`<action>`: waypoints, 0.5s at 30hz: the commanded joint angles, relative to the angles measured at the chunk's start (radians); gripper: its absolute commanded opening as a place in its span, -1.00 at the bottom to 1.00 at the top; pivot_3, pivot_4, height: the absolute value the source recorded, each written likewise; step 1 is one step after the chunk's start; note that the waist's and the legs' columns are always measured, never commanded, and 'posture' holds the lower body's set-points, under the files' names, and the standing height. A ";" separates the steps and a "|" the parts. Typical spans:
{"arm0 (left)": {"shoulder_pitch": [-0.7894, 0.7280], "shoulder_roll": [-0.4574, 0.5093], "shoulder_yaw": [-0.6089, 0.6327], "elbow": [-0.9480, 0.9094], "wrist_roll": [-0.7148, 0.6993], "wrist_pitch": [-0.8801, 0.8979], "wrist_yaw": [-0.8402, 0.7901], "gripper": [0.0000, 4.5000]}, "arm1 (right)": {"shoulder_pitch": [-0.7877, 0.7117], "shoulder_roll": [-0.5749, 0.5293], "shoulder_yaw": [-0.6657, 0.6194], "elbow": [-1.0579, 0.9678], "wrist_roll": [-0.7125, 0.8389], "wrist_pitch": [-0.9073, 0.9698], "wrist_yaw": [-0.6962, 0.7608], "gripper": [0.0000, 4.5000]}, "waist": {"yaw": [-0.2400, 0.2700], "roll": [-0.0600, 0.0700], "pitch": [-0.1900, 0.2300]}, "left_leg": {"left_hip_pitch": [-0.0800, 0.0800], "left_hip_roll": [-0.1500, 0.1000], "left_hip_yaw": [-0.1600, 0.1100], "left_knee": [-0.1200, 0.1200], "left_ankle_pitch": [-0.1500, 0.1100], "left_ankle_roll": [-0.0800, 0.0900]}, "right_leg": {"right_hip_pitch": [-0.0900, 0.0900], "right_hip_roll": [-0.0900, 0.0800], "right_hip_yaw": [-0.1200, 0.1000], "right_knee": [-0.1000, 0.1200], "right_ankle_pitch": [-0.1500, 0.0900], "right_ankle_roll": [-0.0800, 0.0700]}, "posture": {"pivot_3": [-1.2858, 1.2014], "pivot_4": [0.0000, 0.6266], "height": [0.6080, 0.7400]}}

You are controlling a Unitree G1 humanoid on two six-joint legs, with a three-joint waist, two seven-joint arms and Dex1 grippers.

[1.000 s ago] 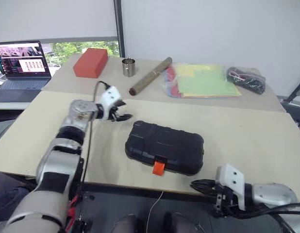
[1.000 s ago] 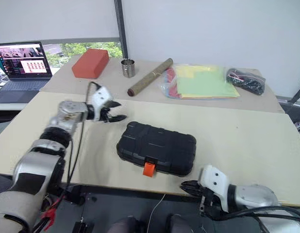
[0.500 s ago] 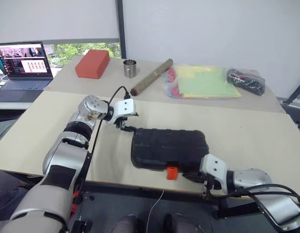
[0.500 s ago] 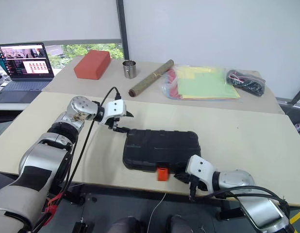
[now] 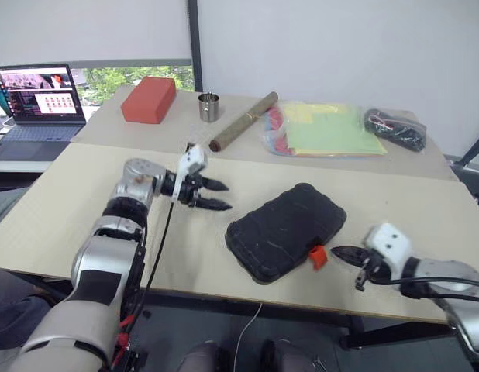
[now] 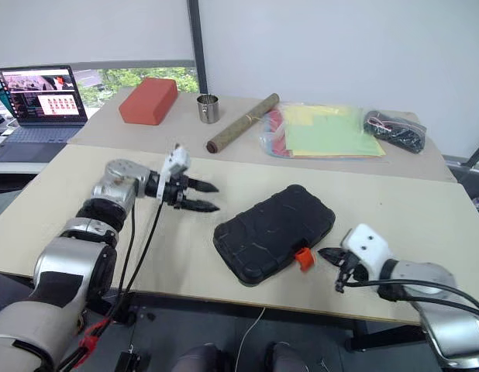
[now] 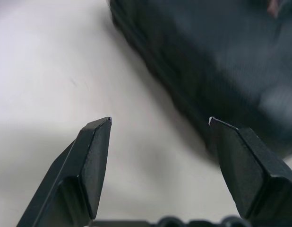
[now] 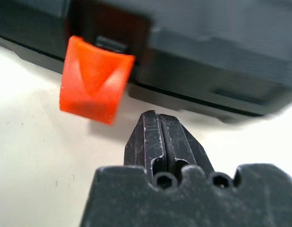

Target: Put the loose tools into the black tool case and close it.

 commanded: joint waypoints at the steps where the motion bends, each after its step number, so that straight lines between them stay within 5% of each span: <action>1: 0.060 -0.068 -0.050 -0.217 -0.036 0.094 -0.003 0.57 | 0.002 0.014 -0.069 -0.091 0.088 0.068 -0.012 -0.96 | -0.001 0.000 0.000 | 0.000 0.000 0.000 0.000 0.000 0.000 | 0.000 0.000 0.000 0.000 -0.002 0.004 | 0.03 -0.52 0.95; 5: 0.144 -0.143 -0.121 -0.298 0.014 0.049 0.095 0.57 | -0.010 0.025 -0.050 -0.141 0.118 0.109 -0.033 -0.96 | -0.001 0.002 -0.001 | 0.004 0.000 0.000 -0.001 -0.002 -0.004 | 0.003 -0.001 0.002 0.000 -0.004 0.006 | 0.03 -0.52 0.95; 8: 0.161 -0.168 -0.138 -0.272 0.025 0.000 0.150 0.25 | -0.035 0.039 -0.031 -0.159 0.134 0.134 -0.055 -1.00 | -0.007 0.002 -0.001 | 0.004 0.001 0.000 0.000 -0.002 -0.004 | 0.001 -0.001 0.002 0.001 -0.002 0.003 | 0.03 -0.52 0.95; 15: 0.188 -0.175 -0.159 -0.296 0.008 -0.037 0.133 -0.95 | -0.073 0.056 -0.003 -0.171 0.141 0.164 -0.094 -1.00 | -0.007 0.003 -0.002 | 0.006 0.001 0.000 -0.001 -0.002 -0.004 | 0.002 -0.002 0.002 0.002 0.000 0.000 | 0.03 -0.52 0.95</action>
